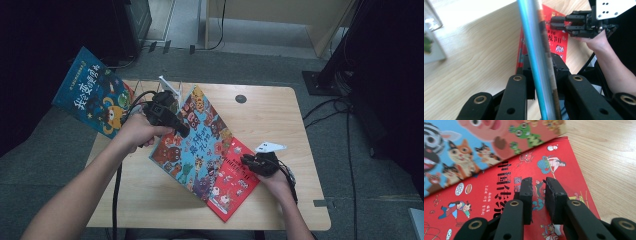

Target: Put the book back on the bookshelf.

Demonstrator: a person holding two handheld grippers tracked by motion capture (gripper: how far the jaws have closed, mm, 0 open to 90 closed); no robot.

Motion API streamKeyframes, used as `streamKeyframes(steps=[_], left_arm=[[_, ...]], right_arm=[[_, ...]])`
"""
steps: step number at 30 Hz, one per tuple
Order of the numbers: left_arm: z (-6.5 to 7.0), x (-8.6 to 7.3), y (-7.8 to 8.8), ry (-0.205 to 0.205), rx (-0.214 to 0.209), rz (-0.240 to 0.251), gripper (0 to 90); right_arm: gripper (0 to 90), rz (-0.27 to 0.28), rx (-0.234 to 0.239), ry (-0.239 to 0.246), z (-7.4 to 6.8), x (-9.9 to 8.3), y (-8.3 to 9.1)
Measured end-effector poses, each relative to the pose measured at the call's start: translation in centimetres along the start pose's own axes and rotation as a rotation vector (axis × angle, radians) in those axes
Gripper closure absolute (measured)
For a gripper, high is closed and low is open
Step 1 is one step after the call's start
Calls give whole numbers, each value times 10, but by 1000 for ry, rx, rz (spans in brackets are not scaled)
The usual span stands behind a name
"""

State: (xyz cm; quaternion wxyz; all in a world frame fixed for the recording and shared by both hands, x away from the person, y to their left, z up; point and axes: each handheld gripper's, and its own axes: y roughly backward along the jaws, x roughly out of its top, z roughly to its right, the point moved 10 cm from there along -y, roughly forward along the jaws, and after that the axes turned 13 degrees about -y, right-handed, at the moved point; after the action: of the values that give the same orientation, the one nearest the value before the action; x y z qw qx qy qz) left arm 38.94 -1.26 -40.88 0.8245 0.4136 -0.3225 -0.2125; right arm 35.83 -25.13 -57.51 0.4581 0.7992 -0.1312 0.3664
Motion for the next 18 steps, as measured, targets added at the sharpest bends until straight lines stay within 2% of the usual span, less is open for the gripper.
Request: streamKeyframes(steps=[2,5,7,10,15,18], left_arm=[[-1,-6,6,21,6,5,800],[2,-13,15,9,15,9,815],[4,-18,20,-18,27,5,817],[5,-28,25,-14,32,-1,818],[3,-42,38,-16,62,21,817],[-1,-53,49,6,60,52,817]], right_arm=[[753,2,0,8,-1,0,0],[752,2,0,15,-2,0,-1],[745,3,1,12,-3,1,-2],[724,11,-2,21,-4,2,-2],[715,-3,-3,23,-6,3,-2],[712,-7,2,31,-8,4,-5]])
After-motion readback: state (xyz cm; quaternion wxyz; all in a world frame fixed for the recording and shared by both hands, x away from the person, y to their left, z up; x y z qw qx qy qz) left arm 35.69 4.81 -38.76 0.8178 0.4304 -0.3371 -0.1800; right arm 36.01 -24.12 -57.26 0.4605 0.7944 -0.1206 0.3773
